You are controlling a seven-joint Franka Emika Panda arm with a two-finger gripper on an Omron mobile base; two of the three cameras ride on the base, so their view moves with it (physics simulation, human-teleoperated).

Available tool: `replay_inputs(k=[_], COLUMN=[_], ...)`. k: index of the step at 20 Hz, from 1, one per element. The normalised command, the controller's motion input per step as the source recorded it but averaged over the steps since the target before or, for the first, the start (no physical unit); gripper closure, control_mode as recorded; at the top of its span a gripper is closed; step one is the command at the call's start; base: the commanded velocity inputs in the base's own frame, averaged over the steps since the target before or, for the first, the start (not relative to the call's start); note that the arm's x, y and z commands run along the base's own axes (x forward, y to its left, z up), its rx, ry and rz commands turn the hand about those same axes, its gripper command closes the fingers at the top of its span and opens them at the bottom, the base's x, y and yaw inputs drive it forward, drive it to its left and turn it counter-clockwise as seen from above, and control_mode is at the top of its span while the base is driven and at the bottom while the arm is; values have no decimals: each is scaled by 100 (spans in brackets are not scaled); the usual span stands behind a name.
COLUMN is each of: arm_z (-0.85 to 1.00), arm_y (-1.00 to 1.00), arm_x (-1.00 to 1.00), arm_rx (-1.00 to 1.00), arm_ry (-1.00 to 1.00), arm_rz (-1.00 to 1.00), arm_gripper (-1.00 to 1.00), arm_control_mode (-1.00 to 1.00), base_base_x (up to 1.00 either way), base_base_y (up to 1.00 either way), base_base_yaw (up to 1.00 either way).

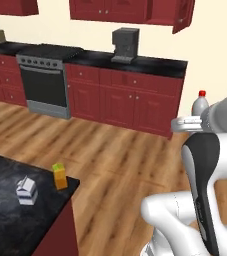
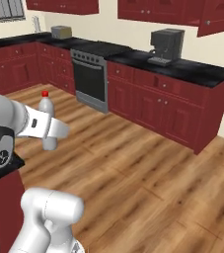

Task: Pick the bottled water, milk, boxed drink from the counter and place them in the open cabinet.

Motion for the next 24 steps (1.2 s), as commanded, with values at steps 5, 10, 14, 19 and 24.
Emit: replay_inputs(k=[5,10,14,19,24], arm_z=[0,0,0,0,0], arm_y=[0,0,0,0,0], arm_x=[0,0,0,0,0], arm_rx=[0,0,0,0,0], arm_ry=[0,0,0,0,0], arm_rz=[0,0,0,0,0], arm_gripper=[100,100,100,100,100], arm_control_mode=[100,100,100,100,100], base_base_x=[46,43,64,78,77], base_base_y=[-46,-38,-9,-5,0], base_base_yaw=[-8,-2,-3,-4,-6])
